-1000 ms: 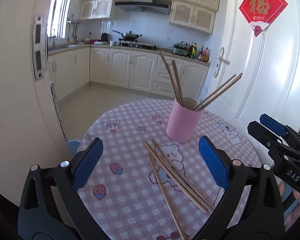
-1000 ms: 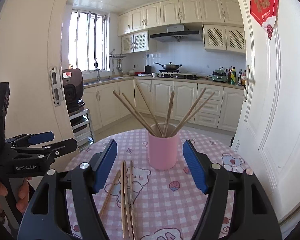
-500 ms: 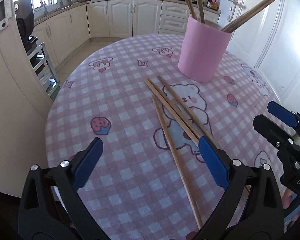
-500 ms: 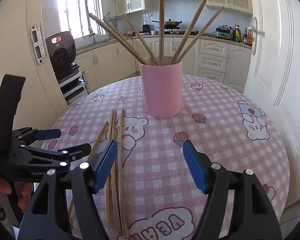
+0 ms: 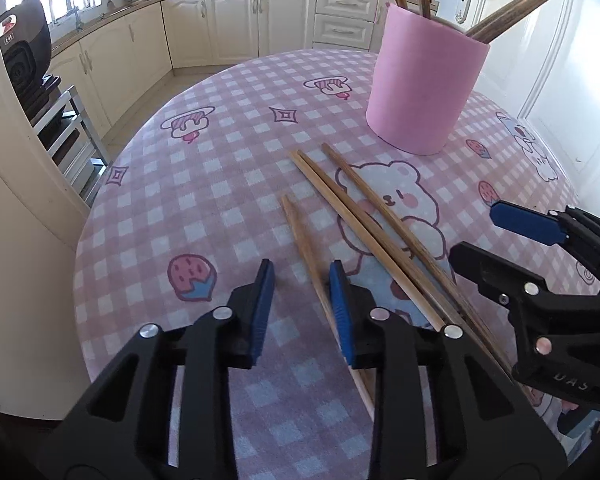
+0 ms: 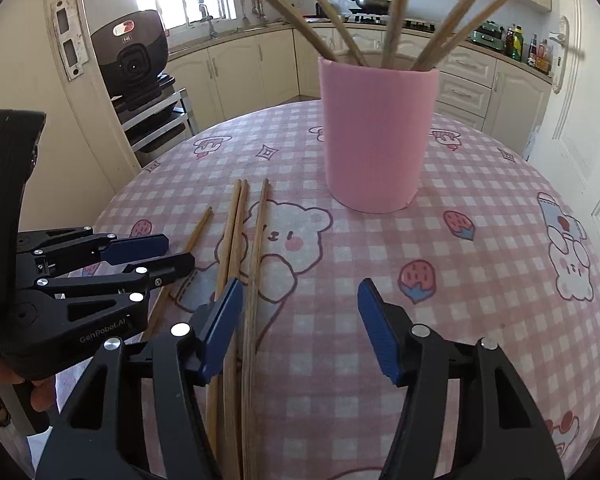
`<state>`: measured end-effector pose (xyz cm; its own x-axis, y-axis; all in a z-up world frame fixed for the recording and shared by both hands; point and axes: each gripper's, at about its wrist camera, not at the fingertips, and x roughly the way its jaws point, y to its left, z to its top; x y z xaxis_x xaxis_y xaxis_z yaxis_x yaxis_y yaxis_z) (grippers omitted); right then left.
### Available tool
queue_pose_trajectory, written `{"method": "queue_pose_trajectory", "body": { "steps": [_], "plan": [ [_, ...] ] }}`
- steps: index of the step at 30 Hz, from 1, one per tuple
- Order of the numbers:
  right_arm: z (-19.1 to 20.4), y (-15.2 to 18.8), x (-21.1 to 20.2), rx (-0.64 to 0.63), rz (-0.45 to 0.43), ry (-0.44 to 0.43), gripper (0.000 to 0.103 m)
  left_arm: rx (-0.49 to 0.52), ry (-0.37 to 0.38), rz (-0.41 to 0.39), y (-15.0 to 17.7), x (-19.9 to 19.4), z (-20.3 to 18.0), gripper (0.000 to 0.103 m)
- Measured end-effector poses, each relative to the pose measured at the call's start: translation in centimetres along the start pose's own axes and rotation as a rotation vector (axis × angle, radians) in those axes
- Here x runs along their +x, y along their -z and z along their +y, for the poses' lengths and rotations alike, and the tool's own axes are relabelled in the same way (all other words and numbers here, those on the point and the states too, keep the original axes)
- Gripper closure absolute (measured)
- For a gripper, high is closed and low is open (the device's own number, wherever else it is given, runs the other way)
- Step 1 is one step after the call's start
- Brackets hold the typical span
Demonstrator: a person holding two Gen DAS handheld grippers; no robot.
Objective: Organize utensils
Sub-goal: 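Move both tools back to the pile and grasp a chopstick with each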
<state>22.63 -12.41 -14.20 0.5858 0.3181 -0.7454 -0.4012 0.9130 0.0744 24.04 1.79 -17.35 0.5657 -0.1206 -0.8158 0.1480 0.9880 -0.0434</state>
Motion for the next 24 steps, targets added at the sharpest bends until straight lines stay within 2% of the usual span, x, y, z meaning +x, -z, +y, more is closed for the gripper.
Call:
{"method": "queue_pose_trajectory", "body": {
  "steps": [5,7,11,17,24],
  "plan": [
    [0.9,-1.5,2.6,-0.045,0.098,-0.021,0.064,-0.02,0.033,-0.006,0.0,0.0,0.9,0.083],
    [1.4,-2.1,3.2,-0.082,0.118,-0.005,0.065,-0.025,0.044,-0.007,0.1,-0.1,1.2,0.084],
    [2.1,-3.4,4.1,-0.13,0.168,0.004,0.078,-0.056,0.076,-0.003,-0.1,0.0,1.9,0.089],
    [3.5,-4.3,5.1,-0.195,0.212,0.016,0.096,-0.069,0.076,-0.005,-0.2,0.1,2.0,0.092],
    [2.7,-4.2,4.4,-0.13,0.189,-0.032,0.099,-0.081,0.066,-0.003,-0.7,-0.1,2.2,0.097]
  ]
}}
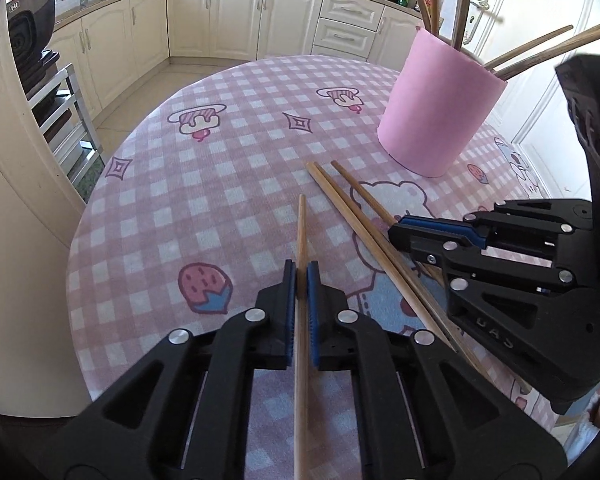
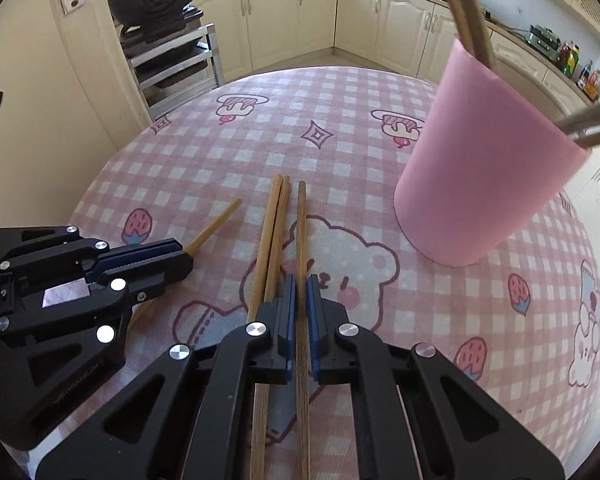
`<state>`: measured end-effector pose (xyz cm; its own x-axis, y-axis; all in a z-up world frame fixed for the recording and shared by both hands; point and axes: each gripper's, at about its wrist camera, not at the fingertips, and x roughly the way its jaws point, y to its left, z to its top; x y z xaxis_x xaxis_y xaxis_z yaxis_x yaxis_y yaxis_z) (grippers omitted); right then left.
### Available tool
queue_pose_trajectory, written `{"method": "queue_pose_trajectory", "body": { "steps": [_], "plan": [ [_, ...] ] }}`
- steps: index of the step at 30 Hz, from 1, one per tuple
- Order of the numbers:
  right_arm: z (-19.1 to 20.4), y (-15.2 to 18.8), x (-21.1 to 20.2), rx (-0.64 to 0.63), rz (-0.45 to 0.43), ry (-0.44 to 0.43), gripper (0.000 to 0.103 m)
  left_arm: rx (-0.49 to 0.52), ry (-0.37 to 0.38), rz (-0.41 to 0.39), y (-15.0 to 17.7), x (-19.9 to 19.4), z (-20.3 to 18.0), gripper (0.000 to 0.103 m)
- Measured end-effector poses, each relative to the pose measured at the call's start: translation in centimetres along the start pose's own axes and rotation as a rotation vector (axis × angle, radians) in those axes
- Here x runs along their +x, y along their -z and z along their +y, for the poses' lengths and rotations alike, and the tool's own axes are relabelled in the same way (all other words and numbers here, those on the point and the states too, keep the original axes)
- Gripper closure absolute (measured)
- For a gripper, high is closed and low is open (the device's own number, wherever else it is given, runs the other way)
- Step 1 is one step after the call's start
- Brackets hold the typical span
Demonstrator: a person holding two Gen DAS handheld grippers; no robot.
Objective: Organize utensils
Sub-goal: 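Move both tools back to the pile and grasp a chopstick with each, then lift both held chopsticks upright and carry them over the pink cup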
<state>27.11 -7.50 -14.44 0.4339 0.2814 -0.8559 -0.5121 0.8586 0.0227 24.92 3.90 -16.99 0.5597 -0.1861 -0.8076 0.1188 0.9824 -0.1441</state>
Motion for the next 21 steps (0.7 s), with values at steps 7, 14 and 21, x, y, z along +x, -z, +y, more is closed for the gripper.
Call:
{"method": "queue_pose_trajectory", "body": {
  "steps": [7,14,21],
  "plan": [
    [-0.5,0.7,-5.7,0.054,-0.132,-0.084,0.099,0.005,0.039,-0.076,-0.9,-3.6,-0.8,0.097],
    [-0.4,0.9,-13.6,0.067,-0.32,-0.122,0.099,0.026,0.1,-0.227,-2.2,-9.9,-2.8,0.097],
    [-1.2,1.6,-18.5,0.092,-0.449,-0.081,0.099,0.053,0.155,-0.355,-2.7,-14.9,-4.5,0.097]
  ]
}}
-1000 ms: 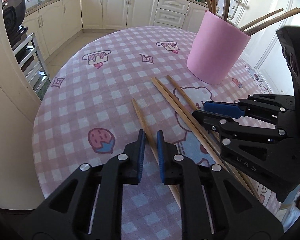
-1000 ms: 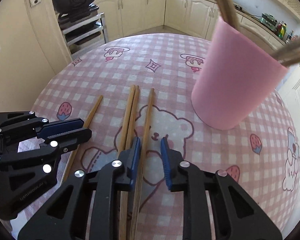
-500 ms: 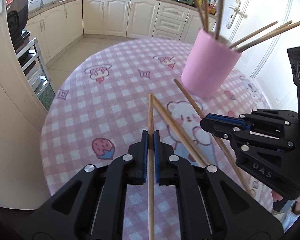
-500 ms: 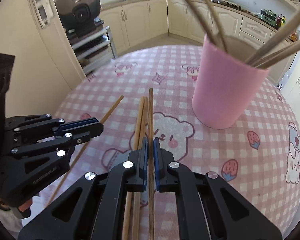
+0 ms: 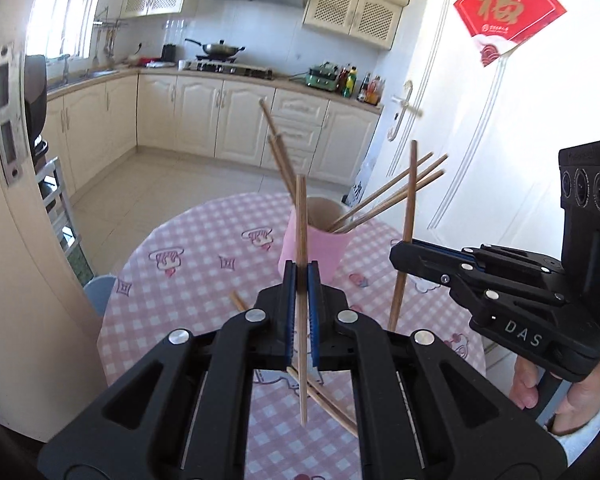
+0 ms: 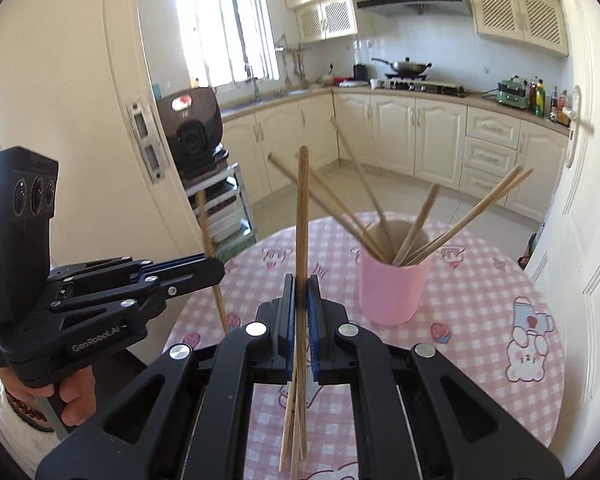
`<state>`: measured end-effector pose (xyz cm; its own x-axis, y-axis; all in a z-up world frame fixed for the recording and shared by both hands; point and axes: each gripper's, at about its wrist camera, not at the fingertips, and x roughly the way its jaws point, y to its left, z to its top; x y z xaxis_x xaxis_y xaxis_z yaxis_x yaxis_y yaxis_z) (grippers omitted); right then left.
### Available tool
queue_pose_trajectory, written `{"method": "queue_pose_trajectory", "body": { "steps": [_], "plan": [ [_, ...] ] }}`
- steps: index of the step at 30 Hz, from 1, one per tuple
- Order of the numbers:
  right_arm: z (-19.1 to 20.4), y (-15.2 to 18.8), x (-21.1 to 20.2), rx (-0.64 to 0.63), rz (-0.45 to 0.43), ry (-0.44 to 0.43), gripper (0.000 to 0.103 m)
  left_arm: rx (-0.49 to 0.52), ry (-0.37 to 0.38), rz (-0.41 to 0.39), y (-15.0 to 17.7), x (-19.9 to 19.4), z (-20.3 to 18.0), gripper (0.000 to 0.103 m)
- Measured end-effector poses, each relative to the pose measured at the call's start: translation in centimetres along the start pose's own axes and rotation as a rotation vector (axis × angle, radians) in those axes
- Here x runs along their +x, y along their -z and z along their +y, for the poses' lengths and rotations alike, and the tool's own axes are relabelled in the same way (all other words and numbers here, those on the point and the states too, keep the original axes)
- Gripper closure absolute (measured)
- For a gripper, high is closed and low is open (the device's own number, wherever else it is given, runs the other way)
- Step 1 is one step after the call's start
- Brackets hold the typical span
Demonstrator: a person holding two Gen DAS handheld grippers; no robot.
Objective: Organize utensils
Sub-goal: 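Lift both held chopsticks upright and carry them over the pink cup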
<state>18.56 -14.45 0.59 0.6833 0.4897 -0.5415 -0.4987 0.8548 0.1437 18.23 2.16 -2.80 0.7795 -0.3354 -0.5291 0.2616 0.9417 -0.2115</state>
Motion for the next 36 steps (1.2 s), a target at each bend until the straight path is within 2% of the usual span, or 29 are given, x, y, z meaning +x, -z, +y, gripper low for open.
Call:
{"method": "queue_pose_trajectory", "body": {
  "steps": [9,17,24,29,36],
  "plan": [
    [-1.8,-0.8,-3.7,0.026,-0.151,0.086,0.099,0.036,0.0,-0.083,-1.5,-1.5,-2.2,0.097],
    [-4.3,-2.3,-5.9,0.084,-0.33,0.166,0.099,0.046,0.012,-0.175,-4.7,-2.2,-3.9,0.097],
    [-5.3,-4.3,-5.5,0.096,-0.438,0.197,0.099,0.041,-0.012,-0.253,-8.3,-1.3,-4.7,0.097],
    [-5.7,-5.1,-4.3,0.07,-0.472,0.221,0.099,0.036,-0.026,-0.284,-10.3,0.3,-4.9,0.097],
    [-6.4,-5.5,-2.3,0.056,-0.514,0.238,0.099,0.022,-0.025,-0.31,-10.9,2.9,-4.6,0.097]
  ]
}}
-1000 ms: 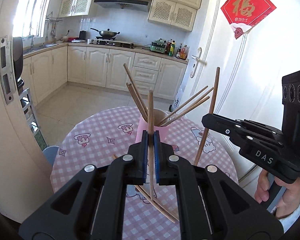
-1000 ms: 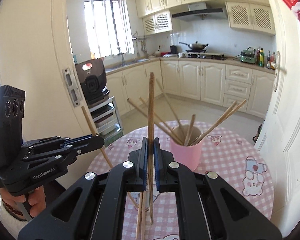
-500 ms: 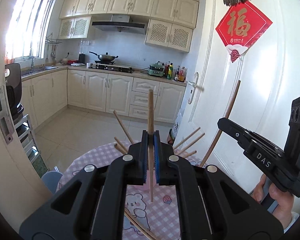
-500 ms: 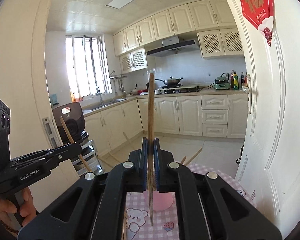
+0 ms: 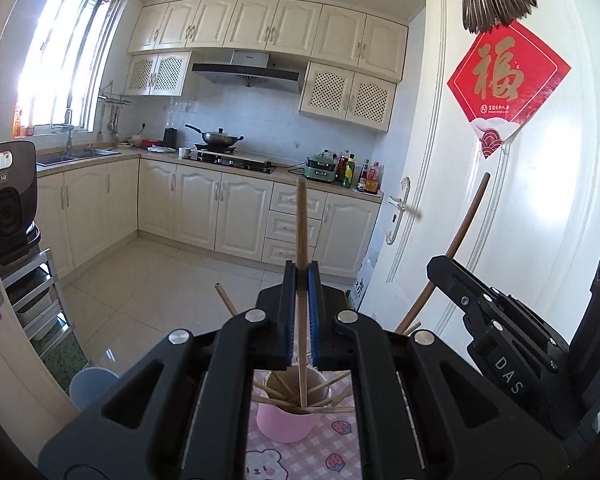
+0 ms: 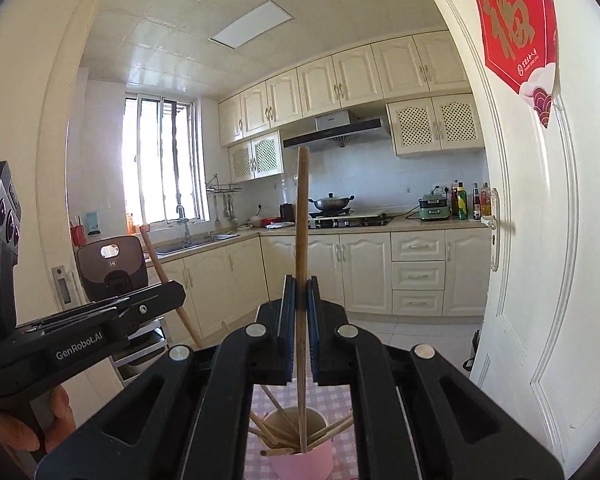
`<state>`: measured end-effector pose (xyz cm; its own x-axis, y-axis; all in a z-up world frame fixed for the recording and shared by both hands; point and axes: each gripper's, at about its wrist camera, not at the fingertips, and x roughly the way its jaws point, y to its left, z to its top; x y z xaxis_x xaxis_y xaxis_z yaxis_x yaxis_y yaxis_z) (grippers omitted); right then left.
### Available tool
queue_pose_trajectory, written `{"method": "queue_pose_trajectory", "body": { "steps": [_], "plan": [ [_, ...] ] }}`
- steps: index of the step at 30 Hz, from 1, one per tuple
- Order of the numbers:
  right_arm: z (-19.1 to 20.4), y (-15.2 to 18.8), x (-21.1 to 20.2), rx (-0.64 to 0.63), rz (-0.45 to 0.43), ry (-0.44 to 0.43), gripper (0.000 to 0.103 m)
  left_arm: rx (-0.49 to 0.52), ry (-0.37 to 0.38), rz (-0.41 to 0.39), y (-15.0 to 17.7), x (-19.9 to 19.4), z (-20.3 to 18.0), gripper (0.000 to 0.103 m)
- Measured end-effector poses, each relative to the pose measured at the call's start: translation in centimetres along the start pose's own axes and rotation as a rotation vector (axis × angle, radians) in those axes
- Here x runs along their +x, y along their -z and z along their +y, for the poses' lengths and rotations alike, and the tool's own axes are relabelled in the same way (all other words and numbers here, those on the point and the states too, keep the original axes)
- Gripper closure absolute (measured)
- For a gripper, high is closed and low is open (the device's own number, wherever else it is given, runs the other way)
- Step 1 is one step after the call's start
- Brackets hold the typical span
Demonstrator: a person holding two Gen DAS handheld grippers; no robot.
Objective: Organize utensils
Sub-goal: 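Lift both held chopsticks upright and carry them over the pink cup, then drop the chopsticks into the pink cup by opening both tools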
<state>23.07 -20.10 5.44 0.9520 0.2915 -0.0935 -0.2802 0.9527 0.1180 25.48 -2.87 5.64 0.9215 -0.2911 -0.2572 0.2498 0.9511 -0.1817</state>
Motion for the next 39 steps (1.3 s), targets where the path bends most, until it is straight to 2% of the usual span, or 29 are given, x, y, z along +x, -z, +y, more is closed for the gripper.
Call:
{"method": "queue_pose_trajectory", "body": {
  "steps": [7,15,27,36,37,38,39],
  "plan": [
    [-0.8,2.1,1.7,0.008,0.054,-0.035,0.099,0.037,-0.003,0.037,2.7,2.1,0.0,0.097],
    [-0.2,3.8,1.9,-0.015,0.131,-0.069,0.099,0.044,0.001,0.111,5.0,3.7,0.2,0.097],
    [-0.3,5.0,1.4,-0.005,0.176,-0.077,0.099,0.076,-0.009,0.188,8.1,4.8,0.2,0.097],
    [-0.4,4.5,0.6,0.011,0.172,-0.055,0.097,0.048,-0.035,0.172,7.9,3.8,0.7,0.096],
    [-0.3,4.4,0.5,0.012,0.171,-0.057,0.097,0.054,-0.042,0.168,7.8,3.6,0.5,0.095],
    [-0.3,4.3,0.4,0.009,0.169,-0.054,0.097,0.057,-0.044,0.162,7.8,3.4,0.5,0.084],
    [-0.2,4.4,0.2,0.007,0.167,-0.054,0.097,0.052,-0.044,0.156,7.7,3.1,0.4,0.057]
  ]
}}
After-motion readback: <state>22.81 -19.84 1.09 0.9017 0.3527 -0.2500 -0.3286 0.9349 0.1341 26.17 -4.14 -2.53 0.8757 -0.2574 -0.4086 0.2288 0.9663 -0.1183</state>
